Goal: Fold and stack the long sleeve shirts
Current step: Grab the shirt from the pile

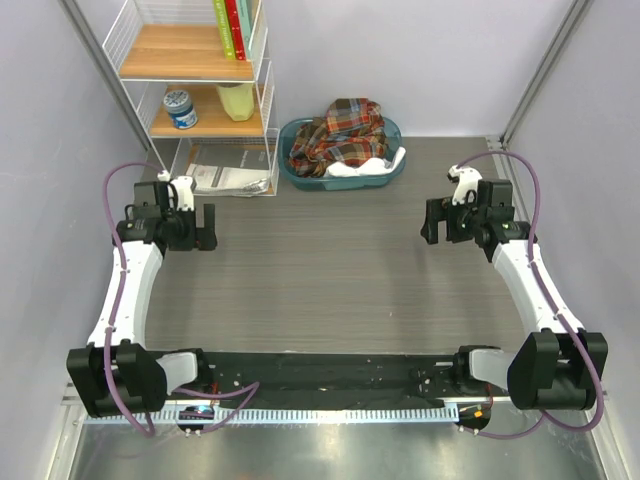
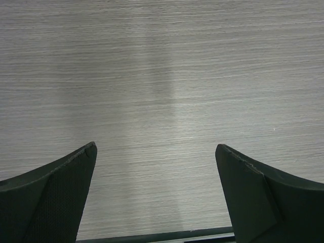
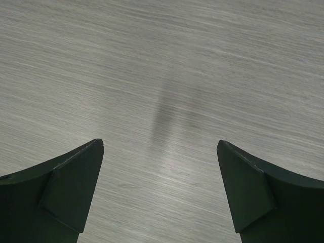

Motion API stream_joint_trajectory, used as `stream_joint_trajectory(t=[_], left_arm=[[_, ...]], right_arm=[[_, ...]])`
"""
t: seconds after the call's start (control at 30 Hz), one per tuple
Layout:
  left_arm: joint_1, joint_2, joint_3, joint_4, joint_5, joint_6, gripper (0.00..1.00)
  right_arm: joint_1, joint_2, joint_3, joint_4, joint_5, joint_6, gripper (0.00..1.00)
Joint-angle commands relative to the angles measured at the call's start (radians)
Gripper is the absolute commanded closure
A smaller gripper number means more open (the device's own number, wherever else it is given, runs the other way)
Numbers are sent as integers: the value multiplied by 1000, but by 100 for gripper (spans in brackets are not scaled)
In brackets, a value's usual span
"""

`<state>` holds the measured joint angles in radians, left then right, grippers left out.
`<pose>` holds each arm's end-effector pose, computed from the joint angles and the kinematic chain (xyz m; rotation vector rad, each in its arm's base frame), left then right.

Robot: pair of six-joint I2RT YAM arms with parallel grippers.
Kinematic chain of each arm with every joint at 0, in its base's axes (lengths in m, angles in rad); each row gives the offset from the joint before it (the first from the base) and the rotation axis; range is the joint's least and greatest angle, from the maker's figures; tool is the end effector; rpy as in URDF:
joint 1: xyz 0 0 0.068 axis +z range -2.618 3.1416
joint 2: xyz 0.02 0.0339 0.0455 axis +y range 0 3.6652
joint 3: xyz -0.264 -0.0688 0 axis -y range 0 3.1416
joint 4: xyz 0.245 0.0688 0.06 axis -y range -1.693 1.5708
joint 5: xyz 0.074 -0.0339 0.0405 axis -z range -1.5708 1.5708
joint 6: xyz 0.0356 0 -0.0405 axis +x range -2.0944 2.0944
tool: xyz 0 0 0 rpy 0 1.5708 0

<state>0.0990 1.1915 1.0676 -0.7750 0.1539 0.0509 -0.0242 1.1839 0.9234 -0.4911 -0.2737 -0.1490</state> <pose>0.2401 0.0184 0.3026 0.0070 2.4590 -0.1247 0.2518 0.0035 0.2789 -0.2800 2.2817 0.2287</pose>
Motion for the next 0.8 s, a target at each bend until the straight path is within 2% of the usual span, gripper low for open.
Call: stream_joint_trajectory(t=[0.0,0.2,0.23,0.3,0.53,0.67,0.77], left_arm=[[5,-18,54,13,-19,-36,0],[4,-62,80,43,9,-108,0],[5,-85,80,60,13,-118,0],[4,-92,95,77,29,-143,0],[5,-46,150,40,127,-213,0],[5,-43,134,34,127,-214,0],[4,-40,118,19,131,-197,0]], right_arm=[[0,64,98,74,-45,26,0],[24,206,277,115,-50,32,0],[74,251,305,120,-21,29,0],[93,301,402,134,-4,23,0],[230,584,704,264,109,42,0],[314,802,918,339,195,42,0],[328,902,1044,382,202,65,0]])
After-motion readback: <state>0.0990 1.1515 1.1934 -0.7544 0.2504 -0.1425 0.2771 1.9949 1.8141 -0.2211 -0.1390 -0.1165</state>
